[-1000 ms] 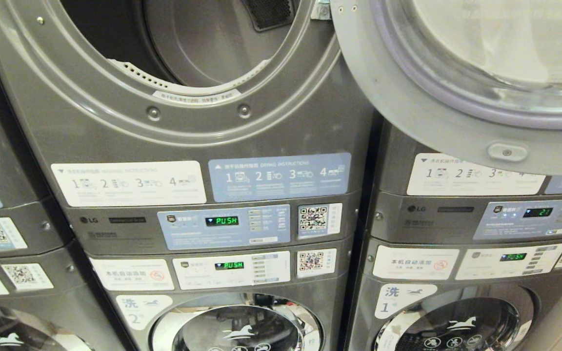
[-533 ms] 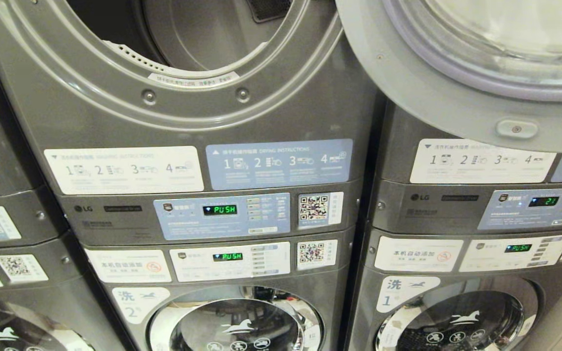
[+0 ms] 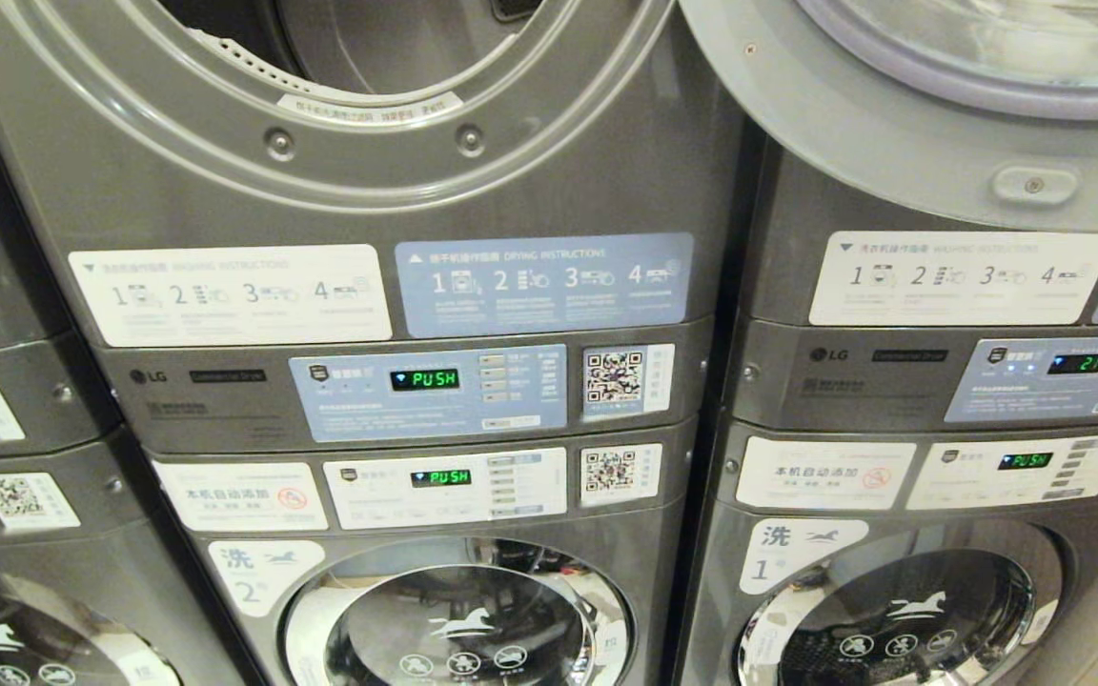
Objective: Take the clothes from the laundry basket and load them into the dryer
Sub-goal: Take the clothes out of the basket
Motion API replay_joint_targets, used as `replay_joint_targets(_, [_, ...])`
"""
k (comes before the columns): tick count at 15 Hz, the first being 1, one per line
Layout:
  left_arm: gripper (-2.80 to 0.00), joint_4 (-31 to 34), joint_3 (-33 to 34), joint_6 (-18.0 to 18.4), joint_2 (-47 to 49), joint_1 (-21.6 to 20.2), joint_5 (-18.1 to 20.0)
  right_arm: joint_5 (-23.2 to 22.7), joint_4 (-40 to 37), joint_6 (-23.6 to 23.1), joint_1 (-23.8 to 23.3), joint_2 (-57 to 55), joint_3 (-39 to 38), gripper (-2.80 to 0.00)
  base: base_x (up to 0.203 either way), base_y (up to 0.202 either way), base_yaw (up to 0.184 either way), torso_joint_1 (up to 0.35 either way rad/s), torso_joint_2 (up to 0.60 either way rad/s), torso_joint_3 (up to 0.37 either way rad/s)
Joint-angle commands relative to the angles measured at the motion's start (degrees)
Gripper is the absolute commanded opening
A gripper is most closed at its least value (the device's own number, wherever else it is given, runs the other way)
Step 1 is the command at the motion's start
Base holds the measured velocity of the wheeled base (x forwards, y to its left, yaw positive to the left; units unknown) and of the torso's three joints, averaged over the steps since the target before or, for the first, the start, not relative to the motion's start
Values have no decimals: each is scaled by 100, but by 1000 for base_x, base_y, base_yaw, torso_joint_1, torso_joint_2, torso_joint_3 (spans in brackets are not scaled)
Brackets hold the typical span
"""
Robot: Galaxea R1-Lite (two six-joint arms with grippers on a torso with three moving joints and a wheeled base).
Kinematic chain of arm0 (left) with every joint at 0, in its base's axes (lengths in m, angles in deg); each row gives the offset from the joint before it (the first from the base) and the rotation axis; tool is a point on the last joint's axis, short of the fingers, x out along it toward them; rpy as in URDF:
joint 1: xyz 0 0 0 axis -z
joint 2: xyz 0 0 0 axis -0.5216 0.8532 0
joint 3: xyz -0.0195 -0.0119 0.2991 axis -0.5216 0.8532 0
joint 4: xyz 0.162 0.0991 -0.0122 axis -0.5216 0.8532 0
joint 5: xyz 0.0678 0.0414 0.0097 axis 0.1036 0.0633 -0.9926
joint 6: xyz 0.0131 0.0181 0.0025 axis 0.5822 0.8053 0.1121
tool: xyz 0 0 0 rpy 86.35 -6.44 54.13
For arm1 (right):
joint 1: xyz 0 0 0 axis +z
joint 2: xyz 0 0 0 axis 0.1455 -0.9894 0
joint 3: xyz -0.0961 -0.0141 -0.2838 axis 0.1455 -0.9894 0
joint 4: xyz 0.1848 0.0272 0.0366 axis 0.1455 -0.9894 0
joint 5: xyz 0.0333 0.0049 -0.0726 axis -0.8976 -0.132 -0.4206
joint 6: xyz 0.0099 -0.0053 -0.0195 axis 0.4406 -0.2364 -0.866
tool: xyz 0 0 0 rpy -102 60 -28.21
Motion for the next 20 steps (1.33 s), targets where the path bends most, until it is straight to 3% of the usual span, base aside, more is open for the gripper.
replay_joint_targets(1, [-280,0,0,1,-2,0,1,5,2,2,2,2,0,-280,0,0,0,-154,350,192])
replay_joint_targets(20, [-280,0,-8,4,-2,0,13,5,2,2,2,2,0,-280,0,0,0,-201,480,278])
